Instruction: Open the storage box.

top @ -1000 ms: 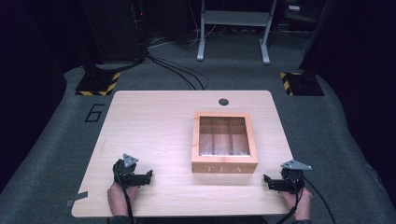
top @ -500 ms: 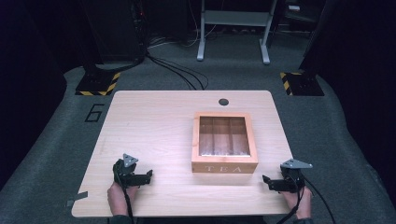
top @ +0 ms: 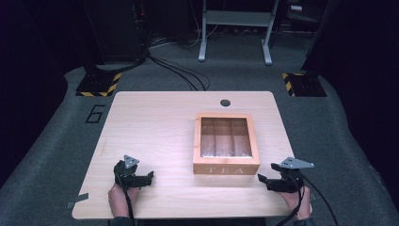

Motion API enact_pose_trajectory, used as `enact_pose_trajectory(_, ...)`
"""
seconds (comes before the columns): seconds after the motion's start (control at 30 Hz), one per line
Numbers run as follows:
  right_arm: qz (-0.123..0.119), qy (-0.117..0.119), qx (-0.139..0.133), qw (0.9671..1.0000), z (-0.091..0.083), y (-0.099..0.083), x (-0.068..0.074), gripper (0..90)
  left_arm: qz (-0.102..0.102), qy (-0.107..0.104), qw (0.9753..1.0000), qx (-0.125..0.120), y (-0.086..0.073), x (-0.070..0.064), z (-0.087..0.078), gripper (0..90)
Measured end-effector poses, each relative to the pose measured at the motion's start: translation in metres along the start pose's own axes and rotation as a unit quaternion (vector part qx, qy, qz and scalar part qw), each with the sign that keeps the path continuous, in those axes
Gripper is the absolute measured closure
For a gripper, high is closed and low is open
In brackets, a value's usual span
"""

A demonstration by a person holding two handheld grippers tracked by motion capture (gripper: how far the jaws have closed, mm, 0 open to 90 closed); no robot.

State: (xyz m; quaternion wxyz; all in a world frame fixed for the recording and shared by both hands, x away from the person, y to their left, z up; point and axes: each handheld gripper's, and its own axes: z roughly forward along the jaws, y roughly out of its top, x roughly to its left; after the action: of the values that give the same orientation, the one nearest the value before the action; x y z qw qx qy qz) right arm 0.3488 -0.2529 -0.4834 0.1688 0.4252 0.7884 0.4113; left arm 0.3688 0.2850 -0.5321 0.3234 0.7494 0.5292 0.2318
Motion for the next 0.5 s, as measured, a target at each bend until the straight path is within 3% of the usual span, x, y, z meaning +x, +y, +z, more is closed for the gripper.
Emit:
enact_pose_trajectory(0.07, -0.003, 0.009, 0.0, 1.0, 0.0017, 0.0029, 0.0024, 35.3, 0.0, 0.0, 1.0, 0.0, 0.0, 0.0, 0.0, 2.1)
enact_pose_trajectory(0.1, -0.003, 0.009, 0.0, 1.0, 0.0017, 0.0029, 0.0024, 35.3, 0.0, 0.0, 1.0, 0.0, 0.0, 0.0, 0.0, 2.1)
enact_pose_trajectory(0.2, -0.006, 0.013, -0.009, 0.9999, 0.0039, 0.0062, 0.0044, 51.2, 0.0, 0.0, 1.0, 0.0, 0.0, 0.0, 0.0, 2.1)
enact_pose_trajectory(0.3, -0.008, 0.015, -0.008, 0.9998, 0.0049, 0.0072, 0.0047, 56.8, 0.0, 0.0, 1.0, 0.0, 0.0, 0.0, 0.0, 2.1)
enact_pose_trajectory(0.4, -0.009, 0.017, -0.018, 0.9997, 0.0051, 0.0078, 0.0056, 67.7, 0.0, 0.0, 1.0, 0.0, 0.0, 0.0, 0.0, 2.1)
enact_pose_trajectory(0.5, -0.013, 0.02, -0.02, 0.9995, 0.005, 0.0079, 0.0056, 71.3, 0.0, 0.0, 1.0, 0.0, 0.0, 0.0, 0.0, 2.1)
